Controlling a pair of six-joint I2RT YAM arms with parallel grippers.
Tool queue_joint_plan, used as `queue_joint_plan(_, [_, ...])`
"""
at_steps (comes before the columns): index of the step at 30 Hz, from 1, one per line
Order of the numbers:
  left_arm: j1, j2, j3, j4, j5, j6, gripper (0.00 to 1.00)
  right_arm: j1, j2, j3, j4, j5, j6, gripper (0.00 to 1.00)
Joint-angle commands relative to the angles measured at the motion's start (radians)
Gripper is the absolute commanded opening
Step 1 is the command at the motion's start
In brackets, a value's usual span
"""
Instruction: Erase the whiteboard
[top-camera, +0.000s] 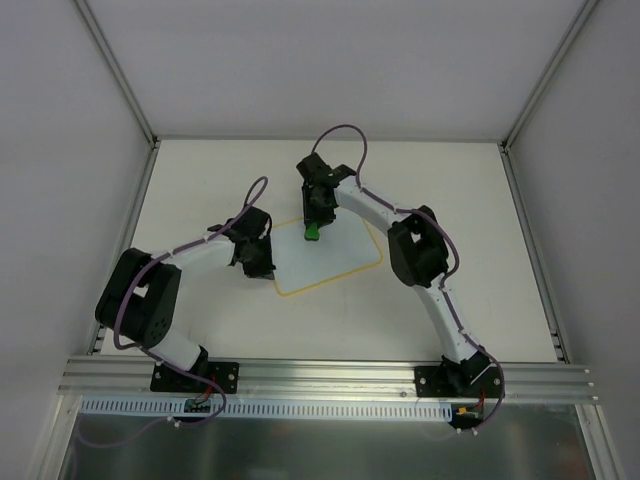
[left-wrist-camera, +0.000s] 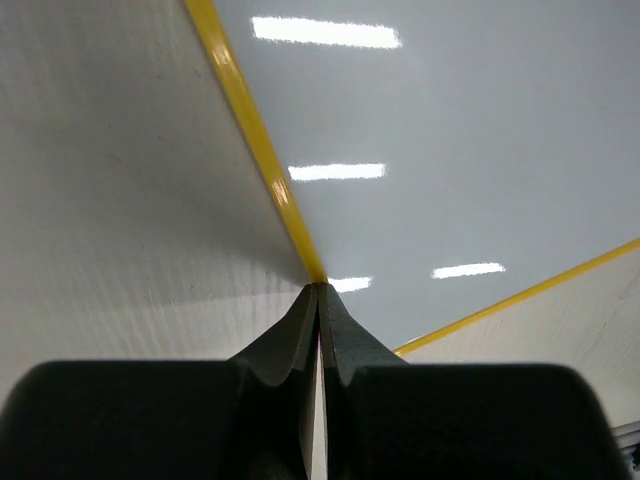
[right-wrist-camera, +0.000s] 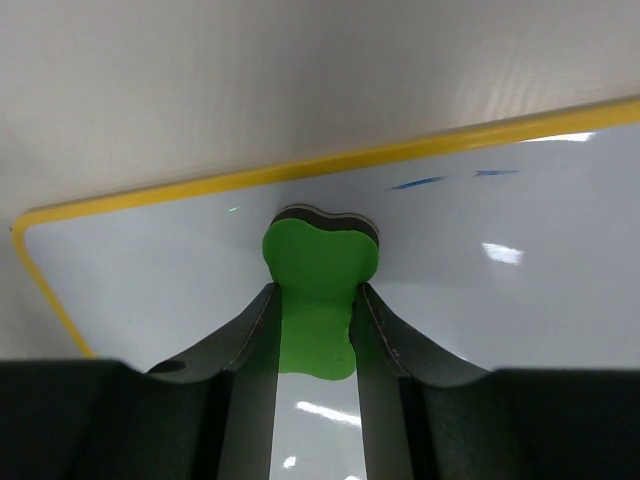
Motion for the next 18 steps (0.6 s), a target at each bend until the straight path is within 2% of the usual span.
queue_joint_plan(1, [-0.025,-0.018,-0.074,-0.061,0.014,-0.019,0.00,0.021,0.039,0.027,-0.074,-0.069,-0.026,0.00])
queue_joint_plan(8, [-0.025,-0.107,-0.168,-0.061,0.023,-0.034,0.00,-0.057,-0.038,-0.082,-0.083,0.049,0.000,0.00])
queue_joint_plan(12, [-0.030,-0.143,-0.200,-0.061,0.034,-0.041,0.00,-0.132,-0.073,-0.124,-0.085,0.066,0.000,0.00])
queue_joint_plan(16, [-0.032,-0.182,-0.213,-0.063,0.043,-0.059,0.00,-0.152,-0.095,-0.136,-0.083,0.076,-0.017,0.00])
queue_joint_plan(17, [-0.032,-0.194,-0.203,-0.063,0.034,-0.061,0.02,-0.150,-0.098,-0.142,-0.083,0.066,-0.020,0.00])
queue_joint_plan(18, [-0.032,-0.215,-0.191,-0.061,0.026,-0.059,0.09,-0.152,-0.101,-0.148,-0.082,0.045,-0.020,0.00])
